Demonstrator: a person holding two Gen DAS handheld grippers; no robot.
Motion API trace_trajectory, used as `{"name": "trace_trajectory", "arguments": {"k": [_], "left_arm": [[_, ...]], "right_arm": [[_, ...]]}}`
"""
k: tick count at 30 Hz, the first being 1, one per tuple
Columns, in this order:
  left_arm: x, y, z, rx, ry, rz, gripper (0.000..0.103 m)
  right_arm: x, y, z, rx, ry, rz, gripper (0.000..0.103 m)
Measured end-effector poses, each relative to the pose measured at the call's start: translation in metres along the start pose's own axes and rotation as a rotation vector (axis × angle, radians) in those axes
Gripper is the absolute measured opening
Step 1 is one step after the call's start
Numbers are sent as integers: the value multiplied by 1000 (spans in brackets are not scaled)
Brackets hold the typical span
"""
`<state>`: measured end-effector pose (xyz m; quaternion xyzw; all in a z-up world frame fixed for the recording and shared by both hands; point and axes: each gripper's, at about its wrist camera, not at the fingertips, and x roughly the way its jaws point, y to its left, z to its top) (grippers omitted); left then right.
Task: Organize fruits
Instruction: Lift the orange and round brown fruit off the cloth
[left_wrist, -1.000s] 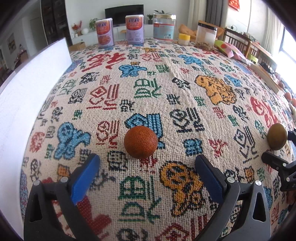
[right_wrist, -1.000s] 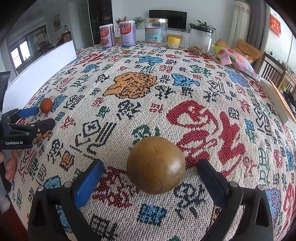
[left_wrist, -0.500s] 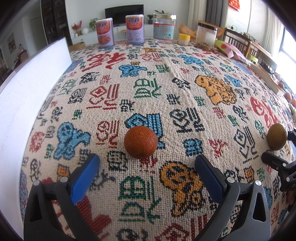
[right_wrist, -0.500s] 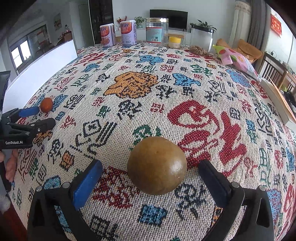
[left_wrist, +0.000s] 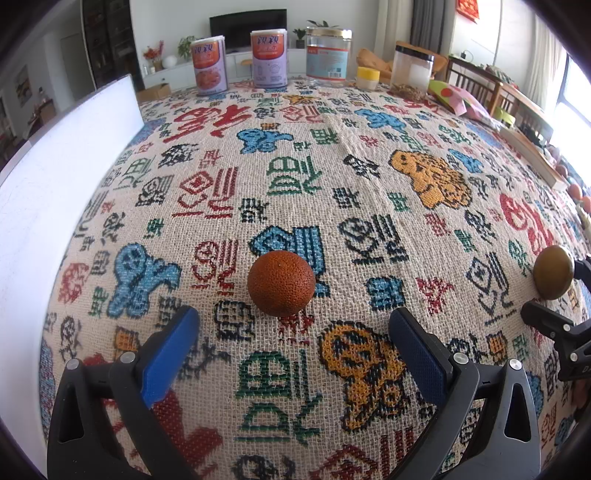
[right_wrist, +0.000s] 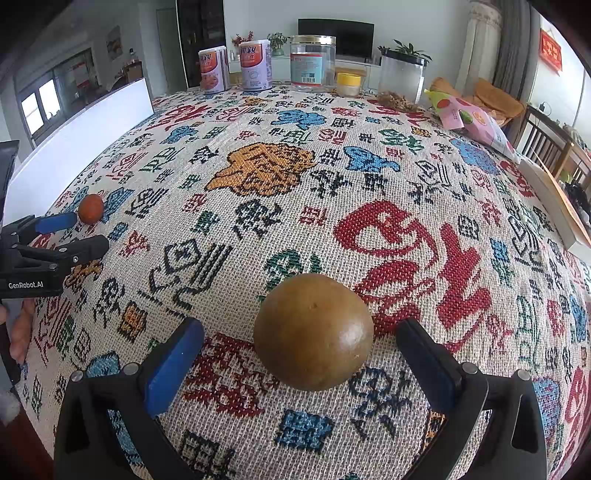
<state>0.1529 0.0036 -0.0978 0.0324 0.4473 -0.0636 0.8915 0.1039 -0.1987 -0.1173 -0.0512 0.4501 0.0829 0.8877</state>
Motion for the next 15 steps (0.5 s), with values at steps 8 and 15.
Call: {"name": "trace_trajectory", "arguments": {"k": [8, 15], "left_arm": [[0, 0, 0, 0, 0, -1, 103], [-7, 11, 4, 1, 28, -72, 101]], "right_arm": [[0, 0, 0, 0, 0, 0, 103], [-1, 0, 0, 4, -1, 7, 103]]}}
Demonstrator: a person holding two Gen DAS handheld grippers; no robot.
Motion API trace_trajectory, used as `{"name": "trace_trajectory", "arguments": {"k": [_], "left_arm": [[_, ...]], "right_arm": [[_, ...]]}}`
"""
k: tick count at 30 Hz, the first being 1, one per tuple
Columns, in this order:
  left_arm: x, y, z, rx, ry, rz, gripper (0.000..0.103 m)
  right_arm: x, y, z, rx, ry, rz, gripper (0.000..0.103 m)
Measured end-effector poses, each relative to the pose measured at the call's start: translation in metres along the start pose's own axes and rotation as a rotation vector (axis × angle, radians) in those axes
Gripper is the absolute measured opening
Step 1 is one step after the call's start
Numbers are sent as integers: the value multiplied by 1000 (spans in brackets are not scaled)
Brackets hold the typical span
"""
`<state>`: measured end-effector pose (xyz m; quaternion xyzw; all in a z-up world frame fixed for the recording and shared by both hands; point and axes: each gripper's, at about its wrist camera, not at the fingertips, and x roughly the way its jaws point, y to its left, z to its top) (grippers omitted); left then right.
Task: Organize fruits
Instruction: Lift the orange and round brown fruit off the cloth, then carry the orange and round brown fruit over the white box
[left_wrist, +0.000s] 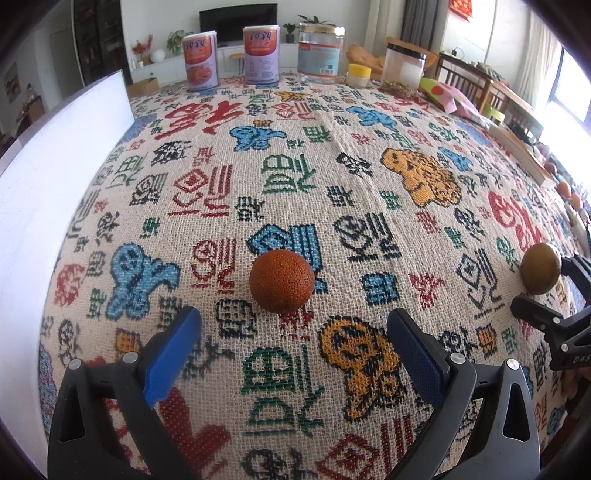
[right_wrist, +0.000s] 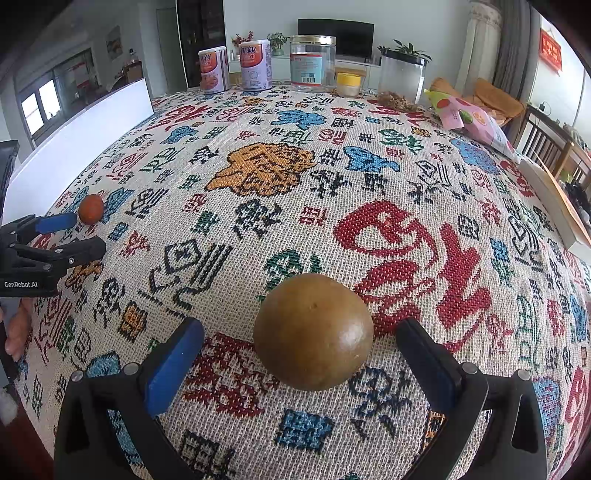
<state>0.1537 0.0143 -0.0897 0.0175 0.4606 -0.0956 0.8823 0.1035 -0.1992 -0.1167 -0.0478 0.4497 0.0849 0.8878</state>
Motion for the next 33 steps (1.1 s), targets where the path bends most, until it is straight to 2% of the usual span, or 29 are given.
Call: {"name": "trace_trajectory", "arguments": {"k": [3, 5, 7, 8, 9, 10, 12, 13, 14, 16, 17, 18, 19, 20, 22, 25, 28, 31, 33], "left_arm": [[-10, 5, 5, -15, -31, -23, 101], [-12, 1, 8, 17, -52, -16, 100], [-7, -8, 13, 72, -49, 17, 98], [-4, -13, 14, 101, -40, 42, 86], [1, -16, 15, 119, -22, 68, 78], [6, -17, 15, 123, 4, 79, 65], [5, -12, 12, 86, -10, 55, 61], [5, -10, 11, 72, -8, 39, 48], [4, -8, 10, 60, -16, 38, 29], [0, -5, 8, 39, -12, 29, 29], [-4, -3, 8, 20, -17, 21, 29], [-11, 0, 8, -1, -24, 10, 29], [-21, 4, 8, -29, -32, -7, 28], [-38, 10, 8, -66, -50, -35, 28], [-78, 24, 11, -130, -99, -87, 28], [-145, 59, 24, -212, -170, -97, 28], [-197, 115, 37, -300, -230, -43, 29], [-214, 188, 46, -395, -233, 79, 29], [-204, 239, 43, -471, -190, 167, 29]], "right_arm": [[-11, -13, -2, 62, -51, 70, 103], [-23, -31, -8, 159, -106, 117, 103], [-25, -45, -13, 229, -108, 159, 103], [-24, -48, -13, 242, -97, 179, 103], [-23, -50, -11, 244, -83, 186, 102], [-23, -51, -9, 242, -76, 184, 102], [-27, -51, -3, 229, -71, 194, 98], [-29, -48, -1, 218, -64, 199, 97], [-30, -44, 2, 199, -56, 200, 97], [-28, -31, 7, 138, -39, 193, 94], [-24, -23, 9, 96, -16, 169, 84], [-19, -16, 10, 62, 14, 131, 63], [-13, -11, 10, 46, 43, 91, 53], [-12, -10, 10, 48, 43, 74, 49], [-18, -6, 14, 56, 24, 90, 49], [-33, 19, 37, 28, -9, 176, 49], [-50, 72, 82, -29, -47, 319, 49], [-62, 148, 131, -112, -58, 487, 49], [-67, 207, 159, -177, -48, 592, 49]]}}
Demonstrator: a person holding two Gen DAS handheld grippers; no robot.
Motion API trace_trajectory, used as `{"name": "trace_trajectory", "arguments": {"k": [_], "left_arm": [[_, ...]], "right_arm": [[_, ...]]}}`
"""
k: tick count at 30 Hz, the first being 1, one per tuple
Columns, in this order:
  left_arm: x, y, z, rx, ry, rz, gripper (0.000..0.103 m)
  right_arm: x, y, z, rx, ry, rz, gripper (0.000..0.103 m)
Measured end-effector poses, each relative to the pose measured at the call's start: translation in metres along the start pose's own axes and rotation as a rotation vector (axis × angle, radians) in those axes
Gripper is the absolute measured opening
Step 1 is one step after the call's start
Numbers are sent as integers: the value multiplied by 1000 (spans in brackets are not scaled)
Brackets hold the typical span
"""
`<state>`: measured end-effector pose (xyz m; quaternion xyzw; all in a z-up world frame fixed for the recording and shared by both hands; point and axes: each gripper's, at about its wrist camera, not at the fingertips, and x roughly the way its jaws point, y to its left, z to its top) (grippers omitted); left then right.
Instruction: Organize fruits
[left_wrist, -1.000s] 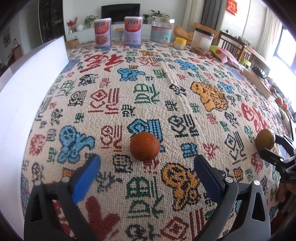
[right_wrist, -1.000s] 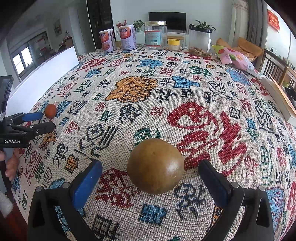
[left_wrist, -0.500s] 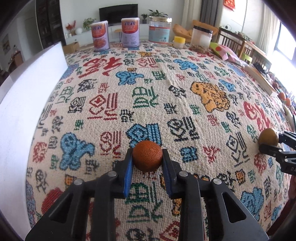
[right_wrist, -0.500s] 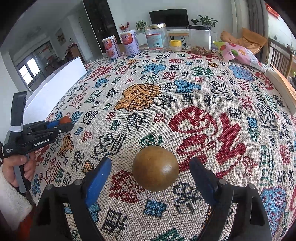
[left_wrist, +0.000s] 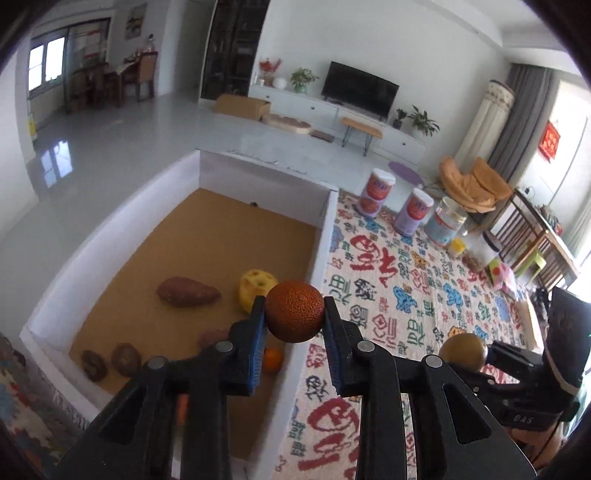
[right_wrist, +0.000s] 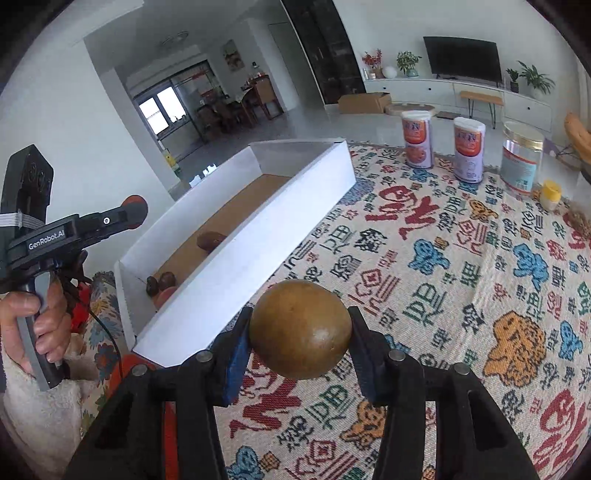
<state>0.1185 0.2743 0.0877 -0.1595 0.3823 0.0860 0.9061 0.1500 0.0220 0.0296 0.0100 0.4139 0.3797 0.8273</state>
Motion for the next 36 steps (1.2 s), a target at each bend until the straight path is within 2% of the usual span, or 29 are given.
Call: {"name": "trace_trajectory", "arguments": {"k": [3, 6, 10, 12, 14, 15, 16, 18, 19, 20, 21, 23, 25, 27, 29, 30, 34, 36], "left_arm": [[46, 57, 9, -94, 104, 118, 29], [88, 92, 3, -144, 207, 199, 29], [111, 114, -9, -187, 269, 227, 31], [109, 119, -13, -196, 254, 240, 39], [101, 123, -16, -191, 228, 247, 68], [94, 123, -17, -180, 208, 263, 73], [86, 122, -19, -160, 179, 277, 77], [68, 113, -21, -102, 115, 299, 84], [58, 107, -21, -71, 77, 323, 93], [48, 100, -23, -43, 34, 353, 97], [37, 93, -24, -17, -14, 384, 98], [19, 79, -29, 11, -96, 431, 101], [5, 69, -33, 7, -162, 473, 102], [-5, 66, -36, -8, -170, 449, 102], [-11, 66, -37, -21, -140, 400, 102], [-13, 65, -38, -19, -126, 400, 102], [-12, 60, -41, 8, -97, 494, 102], [-10, 61, -43, 21, -77, 495, 102]], "right_arm": [[55, 62, 45, -75, 69, 106, 49], [119, 105, 73, -127, 173, 119, 49], [196, 128, 82, -85, 354, 88, 49], [216, 130, 81, -54, 378, 66, 49], [230, 128, 81, -6, 372, 47, 51], [234, 125, 81, 29, 369, 46, 54], [233, 122, 82, 59, 350, 59, 55], [223, 118, 86, 82, 296, 73, 69], [214, 117, 88, 73, 267, 58, 74], [206, 116, 91, 49, 236, 30, 85], [195, 116, 92, 20, 206, 0, 96], [171, 119, 94, -40, 150, -48, 103], [150, 121, 92, -90, 125, -89, 103], [130, 125, 90, -142, 111, -129, 103], [115, 129, 85, -184, 93, -158, 103], [109, 133, 81, -200, 89, -176, 103], [96, 143, 68, -213, 100, -177, 103], [95, 150, 64, -210, 115, -175, 103]]}}
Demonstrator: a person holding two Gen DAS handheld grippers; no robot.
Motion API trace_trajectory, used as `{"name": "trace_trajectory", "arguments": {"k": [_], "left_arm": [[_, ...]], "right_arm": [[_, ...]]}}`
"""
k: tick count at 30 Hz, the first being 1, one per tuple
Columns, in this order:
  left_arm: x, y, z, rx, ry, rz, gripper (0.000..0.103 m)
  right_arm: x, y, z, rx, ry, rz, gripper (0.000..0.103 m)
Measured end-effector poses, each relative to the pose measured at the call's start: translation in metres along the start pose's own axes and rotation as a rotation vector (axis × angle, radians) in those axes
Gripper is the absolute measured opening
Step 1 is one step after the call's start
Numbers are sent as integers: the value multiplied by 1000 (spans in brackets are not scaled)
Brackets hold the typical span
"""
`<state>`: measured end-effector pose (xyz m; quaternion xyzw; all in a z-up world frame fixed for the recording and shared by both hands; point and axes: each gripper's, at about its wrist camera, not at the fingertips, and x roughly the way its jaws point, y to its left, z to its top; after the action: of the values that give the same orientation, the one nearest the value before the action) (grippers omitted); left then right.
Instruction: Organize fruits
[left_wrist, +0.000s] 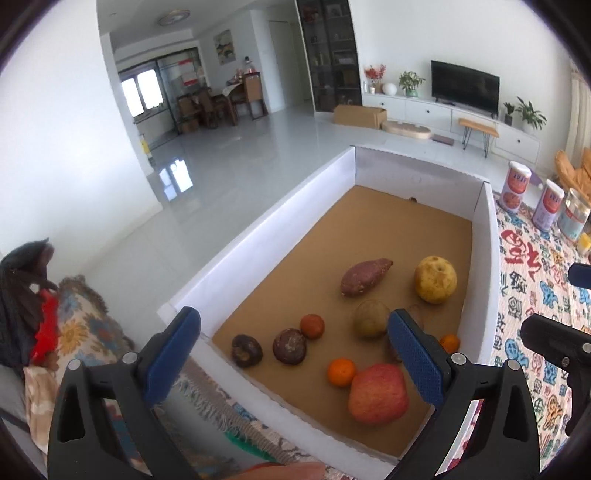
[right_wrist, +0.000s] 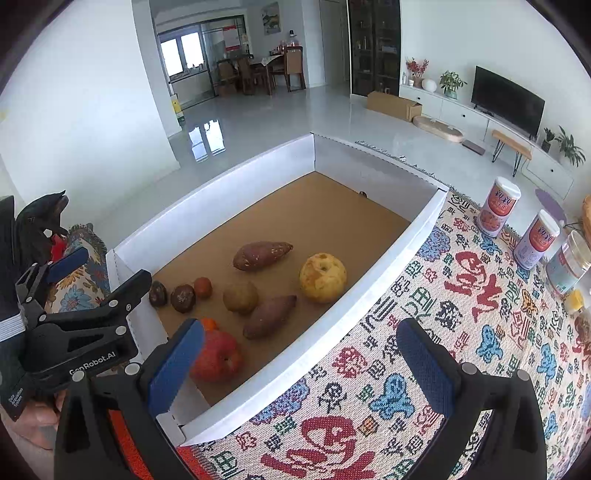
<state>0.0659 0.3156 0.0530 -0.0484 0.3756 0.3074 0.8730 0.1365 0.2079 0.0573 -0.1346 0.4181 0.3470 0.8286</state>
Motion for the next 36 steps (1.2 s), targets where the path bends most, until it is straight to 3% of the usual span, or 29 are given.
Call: {"name": "trace_trajectory", "arguments": {"k": [7, 16, 23, 36], "left_arm": [[6, 14, -3, -32, 111, -66, 102], [3, 27, -3, -63, 167, -101, 102], [-4, 39, 3, -79, 150, -55, 102], [-9, 46, 7, -98, 142, -50, 102]], "right_arm": [[7, 30, -4, -70, 36, -40, 103], [11, 44, 3, -58, 69, -20, 103], [7, 53, 11, -67, 76, 2, 103], [1, 60, 24, -89, 96, 0, 103]]}}
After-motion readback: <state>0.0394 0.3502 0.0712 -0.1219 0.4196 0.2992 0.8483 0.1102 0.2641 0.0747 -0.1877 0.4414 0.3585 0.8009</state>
